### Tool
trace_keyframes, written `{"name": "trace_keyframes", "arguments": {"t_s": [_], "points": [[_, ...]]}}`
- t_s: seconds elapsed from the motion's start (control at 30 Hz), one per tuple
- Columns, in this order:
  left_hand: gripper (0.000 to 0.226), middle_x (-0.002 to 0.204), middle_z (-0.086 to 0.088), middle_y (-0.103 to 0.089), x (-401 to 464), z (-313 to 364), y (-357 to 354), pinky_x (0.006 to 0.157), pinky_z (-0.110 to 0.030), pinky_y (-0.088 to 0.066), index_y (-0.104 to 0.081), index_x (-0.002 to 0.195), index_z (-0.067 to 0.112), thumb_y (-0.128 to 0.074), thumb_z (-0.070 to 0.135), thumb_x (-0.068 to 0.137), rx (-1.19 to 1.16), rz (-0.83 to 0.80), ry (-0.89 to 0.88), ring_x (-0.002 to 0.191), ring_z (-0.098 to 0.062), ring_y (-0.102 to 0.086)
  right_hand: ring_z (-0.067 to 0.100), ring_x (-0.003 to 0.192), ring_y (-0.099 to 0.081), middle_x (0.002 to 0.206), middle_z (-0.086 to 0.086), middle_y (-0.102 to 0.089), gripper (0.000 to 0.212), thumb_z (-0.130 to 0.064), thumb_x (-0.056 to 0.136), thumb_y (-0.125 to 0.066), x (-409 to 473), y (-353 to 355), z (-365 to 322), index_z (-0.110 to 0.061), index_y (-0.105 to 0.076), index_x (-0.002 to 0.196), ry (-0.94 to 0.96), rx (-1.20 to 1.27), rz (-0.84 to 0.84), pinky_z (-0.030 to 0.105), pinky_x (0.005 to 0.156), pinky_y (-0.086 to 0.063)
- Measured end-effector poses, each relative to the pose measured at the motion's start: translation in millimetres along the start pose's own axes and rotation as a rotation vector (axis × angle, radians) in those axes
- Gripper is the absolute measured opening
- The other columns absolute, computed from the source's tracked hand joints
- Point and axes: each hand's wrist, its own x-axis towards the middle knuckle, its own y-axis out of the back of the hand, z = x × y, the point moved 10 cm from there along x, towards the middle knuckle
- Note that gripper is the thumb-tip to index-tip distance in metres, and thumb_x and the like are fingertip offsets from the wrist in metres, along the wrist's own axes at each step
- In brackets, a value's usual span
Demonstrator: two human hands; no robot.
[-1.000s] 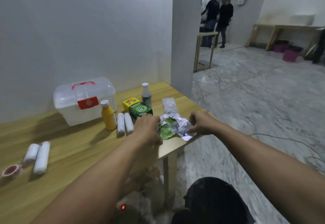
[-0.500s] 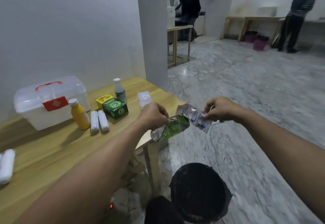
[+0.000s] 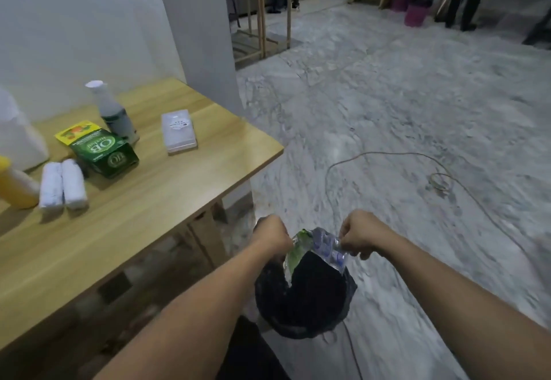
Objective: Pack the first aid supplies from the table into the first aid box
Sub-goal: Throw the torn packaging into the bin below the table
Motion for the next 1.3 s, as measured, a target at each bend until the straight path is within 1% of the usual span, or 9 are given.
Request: {"name": "trace_keyframes", "arguments": {"t_s": [0.1,0.2,0.4,0.5,0.63,0.77,0.87,1.07,1.3], "points": [[0.007,0.075,-0.009,-0.066,21,-25,-30,0.053,-0.027,-0.049,-0.067,0.074,0.004,-0.067,0.01,0.075,0.027,-0.014,0.069,0.064,-0.021,-0.063,0.028,0.057,-0.07,0.061,0.017,-0.066,0.01,-0.002,0.069,-0.057,25,-37,12,-0.008,-0.061,0.062,-0.021,-0.045,-0.048,0.035,0.055,-0.06],[0.008,0.085,-0.009,-0.07,37,-48,-51,0.058,-0.027,-0.051,-0.072,0.084,0.007,-0.067,0.01,0.078,0.016,-0.01,0.133,0.072,-0.021,-0.067,0.024,0.044,-0.066,0.053,0.015,-0.064,0.015,0.001,0.074,-0.053,43,-62,24,-0.007,-0.061,0.063,-0.066,-0.014,-0.068,0.03,0.05,-0.057],[0.014,0.069,-0.009,-0.067,56,-71,-76,0.061,-0.03,-0.053,-0.07,0.072,0.002,-0.065,0.012,0.08,-0.005,0.006,0.117,0.072,-0.027,-0.069,0.03,0.053,-0.07,0.048,0.011,-0.057,0.011,0.004,0.07,-0.055,72,-98,35,-0.004,-0.06,0.063,-0.102,-0.027,-0.103,0.041,0.054,-0.061],[0.026,0.055,-0.009,-0.059,59,-77,-83,0.056,-0.036,-0.056,-0.061,0.064,0.003,-0.069,0.02,0.083,-0.044,-0.018,0.109,0.061,-0.032,-0.069,0.03,0.051,-0.067,0.056,0.014,-0.06,0.015,0.0,0.076,-0.054,81,-112,37,-0.003,-0.06,0.062,-0.11,0.012,-0.113,0.031,0.045,-0.057],[0.027,0.085,-0.016,-0.07,57,-77,-71,0.067,-0.038,-0.059,-0.065,0.092,0.001,-0.073,0.023,0.079,-0.03,-0.022,0.1,0.074,-0.031,-0.07,0.025,0.066,-0.062,0.066,0.007,-0.06,0.021,-0.023,0.08,-0.062,85,-114,33,-0.004,-0.069,0.079,-0.044,-0.074,-0.115,0.025,0.052,-0.043],[0.027,0.091,-0.011,-0.07,56,-61,-47,0.067,-0.032,-0.051,-0.068,0.088,0.006,-0.073,0.029,0.076,0.038,-0.063,0.07,0.085,-0.027,-0.067,0.023,0.071,-0.066,0.076,0.009,-0.066,0.019,-0.024,0.077,-0.066,85,-88,19,-0.008,-0.07,0.086,-0.013,-0.047,-0.088,0.028,0.06,-0.051],[0.044,0.109,-0.004,-0.067,49,-39,-29,0.081,-0.035,-0.056,-0.064,0.108,0.011,-0.074,0.037,0.075,0.102,-0.131,0.039,0.095,-0.023,-0.065,0.023,0.069,-0.068,0.077,0.01,-0.07,0.015,-0.021,0.078,-0.067,75,-56,-10,-0.01,-0.072,0.086,0.038,-0.066,-0.079,0.031,0.061,-0.055],[0.055,0.116,-0.01,-0.067,5,26,34,0.087,-0.041,-0.056,-0.064,0.115,0.005,-0.076,0.041,0.075,0.182,-0.172,-0.132,0.1,-0.028,-0.066,0.009,0.054,-0.066,0.068,0.006,-0.07,0.015,-0.02,0.08,-0.072,29,19,-85,-0.012,-0.07,0.091,0.157,-0.142,-0.082,0.021,0.043,-0.046],[0.052,0.103,-0.015,-0.072,-70,73,135,0.061,-0.027,-0.055,-0.066,0.115,0.003,-0.077,0.035,0.077,0.068,-0.124,-0.282,0.085,-0.025,-0.069,0.016,0.071,-0.069,0.093,0.013,-0.075,0.022,-0.017,0.081,-0.074,-42,88,-183,-0.011,-0.069,0.101,0.351,-0.227,-0.018,0.022,0.049,-0.049]]}}
